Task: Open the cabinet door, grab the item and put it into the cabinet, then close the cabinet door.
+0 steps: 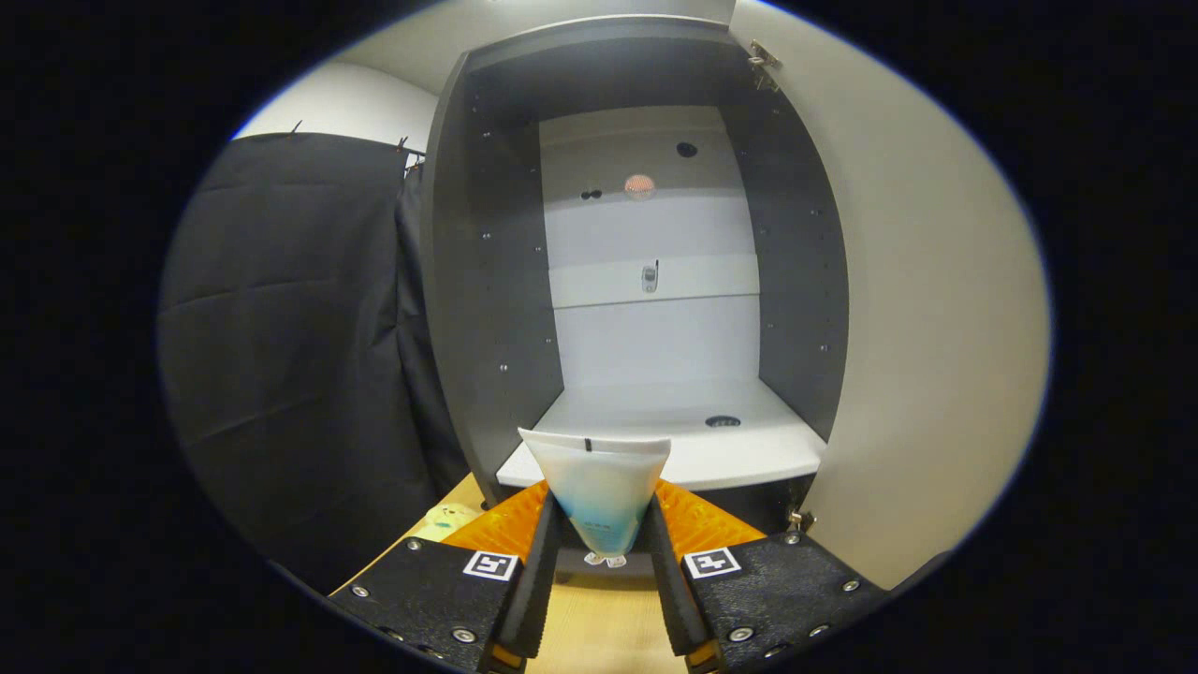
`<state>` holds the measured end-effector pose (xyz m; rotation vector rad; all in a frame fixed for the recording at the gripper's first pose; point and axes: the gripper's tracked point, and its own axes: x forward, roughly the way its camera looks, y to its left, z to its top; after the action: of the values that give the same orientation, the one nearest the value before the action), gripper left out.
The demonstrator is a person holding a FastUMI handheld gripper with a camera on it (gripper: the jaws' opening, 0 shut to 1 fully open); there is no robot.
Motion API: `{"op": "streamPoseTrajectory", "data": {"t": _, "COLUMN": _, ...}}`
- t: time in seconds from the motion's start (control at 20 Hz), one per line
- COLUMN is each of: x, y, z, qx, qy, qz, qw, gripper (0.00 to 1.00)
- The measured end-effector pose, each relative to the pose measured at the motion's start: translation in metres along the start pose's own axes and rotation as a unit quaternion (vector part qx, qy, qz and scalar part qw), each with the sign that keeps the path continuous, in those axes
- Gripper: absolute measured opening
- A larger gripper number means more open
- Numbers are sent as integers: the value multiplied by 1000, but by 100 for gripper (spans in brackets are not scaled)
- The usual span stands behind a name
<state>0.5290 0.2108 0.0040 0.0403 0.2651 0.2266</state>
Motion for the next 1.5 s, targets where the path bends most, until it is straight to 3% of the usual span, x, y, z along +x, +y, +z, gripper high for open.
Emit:
{"op": "streamPoseTrajectory", "data": {"t": 0.35, "x": 62, "y": -20, "z": 41, "qx": 0, "qy": -4, "qz": -17, "qw": 1000, "gripper": 50}}
{"op": "streamPoseTrajectory", "data": {"t": 0.75, "x": 125, "y": -45, "z": 16, "qx": 26, "qy": 49, "qz": -48, "qw": 997, "gripper": 50}}
{"op": "streamPoseTrajectory", "data": {"t": 1.15, "x": 136, "y": -58, "z": 1, "qx": 30, "qy": 77, "qz": -63, "qw": 995, "gripper": 55}}
{"op": "streamPoseTrajectory", "data": {"t": 1.25, "x": 133, "y": -54, "z": 0, "qx": 28, "qy": 81, "qz": -57, "qw": 995, "gripper": 63}}
{"op": "streamPoseTrajectory", "data": {"t": 1.4, "x": 120, "y": -55, "z": 3, "qx": 10, "qy": 73, "qz": -65, "qw": 995, "gripper": 87}}
{"op": "streamPoseTrajectory", "data": {"t": 1.5, "x": 107, "y": -53, "z": 9, "qx": 3, "qy": 56, "qz": -69, "qw": 996, "gripper": 94}}
